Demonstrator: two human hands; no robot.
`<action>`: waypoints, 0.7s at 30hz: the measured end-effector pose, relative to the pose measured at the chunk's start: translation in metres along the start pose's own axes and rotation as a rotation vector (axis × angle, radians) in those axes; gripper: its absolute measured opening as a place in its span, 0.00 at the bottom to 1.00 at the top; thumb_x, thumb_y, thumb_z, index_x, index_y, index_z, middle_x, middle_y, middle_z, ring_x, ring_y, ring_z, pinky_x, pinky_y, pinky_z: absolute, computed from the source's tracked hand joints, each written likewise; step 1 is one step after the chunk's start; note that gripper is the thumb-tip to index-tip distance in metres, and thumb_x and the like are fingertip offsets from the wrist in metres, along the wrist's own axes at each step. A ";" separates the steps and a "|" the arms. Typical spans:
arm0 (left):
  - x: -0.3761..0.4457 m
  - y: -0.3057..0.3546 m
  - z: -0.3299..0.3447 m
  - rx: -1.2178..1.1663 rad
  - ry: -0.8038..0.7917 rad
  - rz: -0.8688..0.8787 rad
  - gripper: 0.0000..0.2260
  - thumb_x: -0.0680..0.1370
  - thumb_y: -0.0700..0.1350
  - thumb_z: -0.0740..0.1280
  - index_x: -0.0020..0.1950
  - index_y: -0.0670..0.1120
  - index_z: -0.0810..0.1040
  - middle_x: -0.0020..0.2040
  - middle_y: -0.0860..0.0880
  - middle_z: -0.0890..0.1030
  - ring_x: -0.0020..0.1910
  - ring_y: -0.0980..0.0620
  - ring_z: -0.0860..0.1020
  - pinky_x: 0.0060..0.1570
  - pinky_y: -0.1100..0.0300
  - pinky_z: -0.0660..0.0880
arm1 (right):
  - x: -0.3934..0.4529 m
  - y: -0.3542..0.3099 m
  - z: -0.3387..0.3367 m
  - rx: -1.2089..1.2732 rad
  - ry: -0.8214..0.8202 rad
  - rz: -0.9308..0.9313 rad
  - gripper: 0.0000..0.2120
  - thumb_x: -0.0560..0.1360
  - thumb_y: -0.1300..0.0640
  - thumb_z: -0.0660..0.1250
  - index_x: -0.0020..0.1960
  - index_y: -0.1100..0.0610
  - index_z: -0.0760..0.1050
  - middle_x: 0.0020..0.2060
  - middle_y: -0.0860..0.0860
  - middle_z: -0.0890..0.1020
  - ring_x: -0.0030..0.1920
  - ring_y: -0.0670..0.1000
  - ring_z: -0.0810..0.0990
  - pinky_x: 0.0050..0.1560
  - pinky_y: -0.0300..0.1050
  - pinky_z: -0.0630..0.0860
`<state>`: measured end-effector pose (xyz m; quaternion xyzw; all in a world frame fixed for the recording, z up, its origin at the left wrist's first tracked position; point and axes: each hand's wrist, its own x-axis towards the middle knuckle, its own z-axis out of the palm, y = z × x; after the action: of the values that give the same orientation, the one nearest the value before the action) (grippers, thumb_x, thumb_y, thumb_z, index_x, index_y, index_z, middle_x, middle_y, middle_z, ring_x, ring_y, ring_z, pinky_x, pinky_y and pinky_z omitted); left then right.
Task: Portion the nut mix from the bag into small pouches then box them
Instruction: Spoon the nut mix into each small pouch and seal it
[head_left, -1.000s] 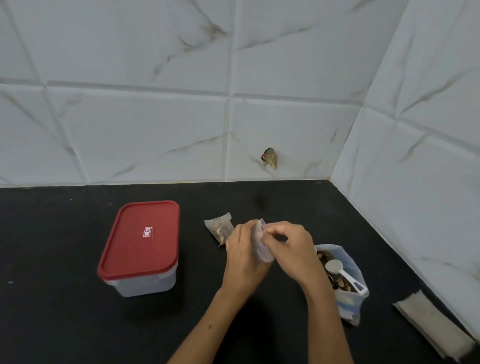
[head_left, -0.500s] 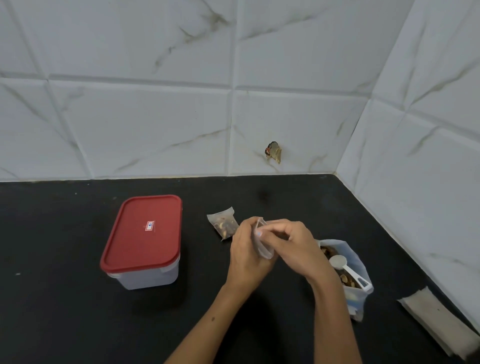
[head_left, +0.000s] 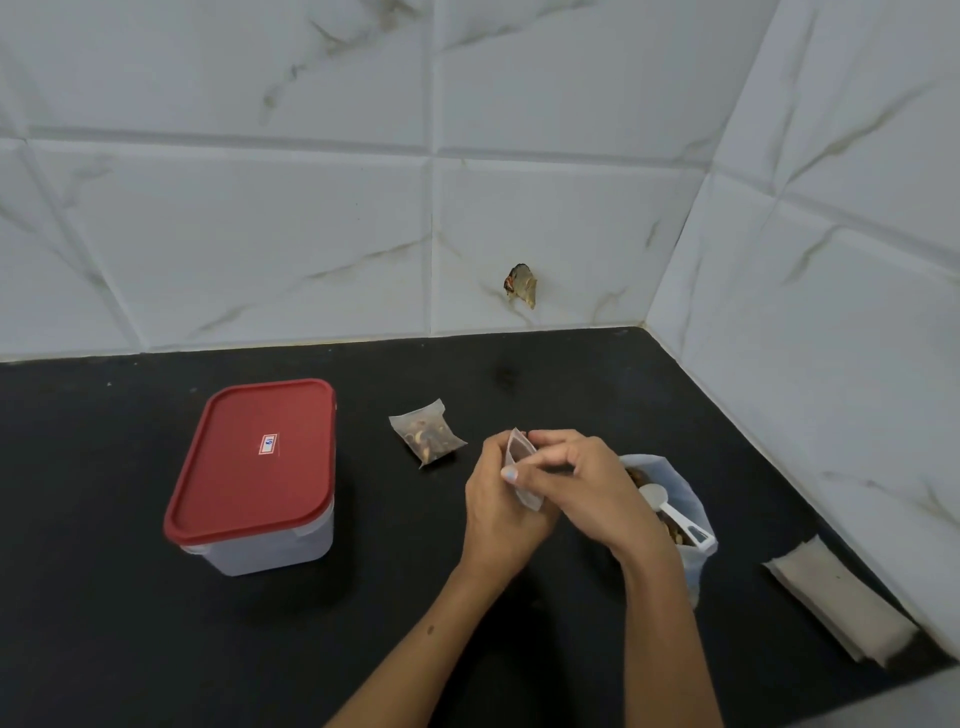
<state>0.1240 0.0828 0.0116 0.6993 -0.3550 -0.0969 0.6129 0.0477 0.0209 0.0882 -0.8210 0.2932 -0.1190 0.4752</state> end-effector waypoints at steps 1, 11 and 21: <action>-0.001 0.001 0.002 -0.005 -0.003 -0.005 0.16 0.69 0.44 0.75 0.52 0.45 0.73 0.44 0.62 0.77 0.43 0.62 0.78 0.37 0.71 0.73 | -0.002 0.001 -0.002 0.019 0.021 0.004 0.06 0.72 0.51 0.71 0.46 0.50 0.84 0.60 0.44 0.76 0.60 0.44 0.74 0.60 0.45 0.70; -0.006 0.001 0.010 0.019 -0.030 -0.019 0.21 0.68 0.45 0.76 0.55 0.49 0.70 0.48 0.58 0.75 0.51 0.65 0.74 0.45 0.78 0.68 | -0.023 0.071 -0.064 -0.265 0.565 0.569 0.15 0.78 0.54 0.64 0.63 0.57 0.74 0.56 0.55 0.78 0.53 0.52 0.76 0.49 0.45 0.69; -0.011 0.003 0.014 0.031 -0.073 -0.057 0.21 0.69 0.44 0.76 0.56 0.50 0.70 0.47 0.59 0.75 0.49 0.67 0.74 0.44 0.78 0.68 | -0.024 0.107 -0.062 0.004 0.483 0.760 0.14 0.78 0.56 0.64 0.62 0.59 0.72 0.47 0.53 0.73 0.46 0.53 0.74 0.57 0.56 0.77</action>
<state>0.1073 0.0783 0.0075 0.7146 -0.3585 -0.1342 0.5855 -0.0407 -0.0493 0.0315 -0.6029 0.6763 -0.1250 0.4044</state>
